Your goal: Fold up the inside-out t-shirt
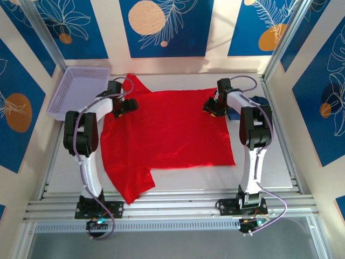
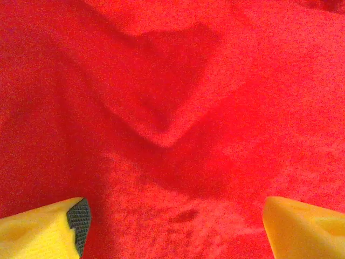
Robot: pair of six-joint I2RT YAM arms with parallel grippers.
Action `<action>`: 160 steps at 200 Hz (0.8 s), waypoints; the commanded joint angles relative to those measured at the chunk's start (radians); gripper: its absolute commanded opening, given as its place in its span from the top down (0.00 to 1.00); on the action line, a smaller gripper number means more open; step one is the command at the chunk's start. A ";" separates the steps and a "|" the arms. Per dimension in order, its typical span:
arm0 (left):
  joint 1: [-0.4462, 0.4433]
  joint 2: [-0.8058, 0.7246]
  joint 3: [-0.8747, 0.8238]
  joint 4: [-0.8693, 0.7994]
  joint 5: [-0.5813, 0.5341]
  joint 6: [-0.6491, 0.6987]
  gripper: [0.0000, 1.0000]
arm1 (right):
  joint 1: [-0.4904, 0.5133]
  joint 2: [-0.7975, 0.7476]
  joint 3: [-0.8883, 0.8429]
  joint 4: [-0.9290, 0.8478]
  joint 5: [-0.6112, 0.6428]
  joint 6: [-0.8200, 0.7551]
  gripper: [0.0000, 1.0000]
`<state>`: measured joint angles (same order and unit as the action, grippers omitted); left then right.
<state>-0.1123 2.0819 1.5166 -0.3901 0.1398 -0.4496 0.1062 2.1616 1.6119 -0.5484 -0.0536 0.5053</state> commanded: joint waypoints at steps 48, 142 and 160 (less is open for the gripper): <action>0.036 0.116 0.182 -0.082 0.019 0.020 0.17 | -0.022 0.090 0.123 -0.030 -0.047 0.033 0.59; 0.037 0.294 0.353 -0.125 0.088 -0.008 0.17 | -0.056 0.251 0.302 -0.111 -0.035 0.067 0.61; 0.037 0.326 0.395 -0.135 0.099 -0.011 0.17 | -0.062 0.277 0.349 -0.134 -0.028 0.063 0.61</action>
<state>-0.0830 2.3318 1.8660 -0.4736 0.2043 -0.4435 0.0620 2.3703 1.9118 -0.6064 -0.1055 0.5545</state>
